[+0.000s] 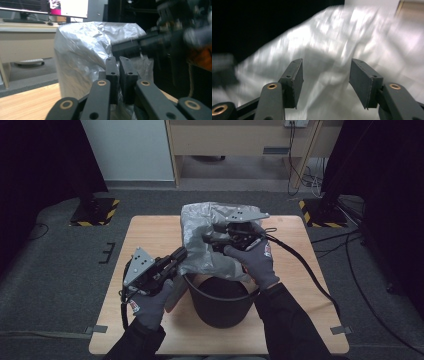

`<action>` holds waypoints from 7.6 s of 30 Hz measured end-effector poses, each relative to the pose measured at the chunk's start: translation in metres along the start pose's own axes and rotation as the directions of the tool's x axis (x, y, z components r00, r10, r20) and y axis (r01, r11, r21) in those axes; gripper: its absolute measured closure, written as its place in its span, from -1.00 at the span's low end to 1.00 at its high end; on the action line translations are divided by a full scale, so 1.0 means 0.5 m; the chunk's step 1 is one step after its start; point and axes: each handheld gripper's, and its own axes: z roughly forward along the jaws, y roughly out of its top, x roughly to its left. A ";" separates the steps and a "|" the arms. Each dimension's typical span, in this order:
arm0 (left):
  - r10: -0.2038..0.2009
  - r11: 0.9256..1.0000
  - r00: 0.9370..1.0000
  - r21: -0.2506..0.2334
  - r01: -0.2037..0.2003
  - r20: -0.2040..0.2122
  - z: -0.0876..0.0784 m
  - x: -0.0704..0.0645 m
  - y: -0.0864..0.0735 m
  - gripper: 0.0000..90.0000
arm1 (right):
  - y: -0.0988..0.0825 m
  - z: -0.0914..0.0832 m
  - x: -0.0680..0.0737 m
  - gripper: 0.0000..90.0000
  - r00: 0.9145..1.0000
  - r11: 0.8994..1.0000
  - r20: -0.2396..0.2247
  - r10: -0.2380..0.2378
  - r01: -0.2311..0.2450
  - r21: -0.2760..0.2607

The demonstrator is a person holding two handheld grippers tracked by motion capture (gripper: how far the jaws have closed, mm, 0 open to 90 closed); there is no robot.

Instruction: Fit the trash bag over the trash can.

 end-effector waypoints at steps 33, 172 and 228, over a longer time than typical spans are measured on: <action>-0.215 0.976 0.977 0.031 0.214 0.001 -0.001 0.038 -0.015 0.08 | -0.008 0.010 -0.022 0.07 0.995 0.999 0.095 -0.005 0.001 0.046; -0.238 0.971 0.970 -0.035 0.237 -0.040 -0.032 0.084 0.020 -0.05 | -0.015 0.001 -0.028 0.47 1.000 0.994 0.021 -0.015 0.013 0.105; 0.072 0.997 0.989 0.032 -0.077 0.132 0.035 -0.062 -0.024 0.90 | 0.012 0.007 -0.009 0.20 0.999 1.000 -0.033 0.000 -0.001 -0.019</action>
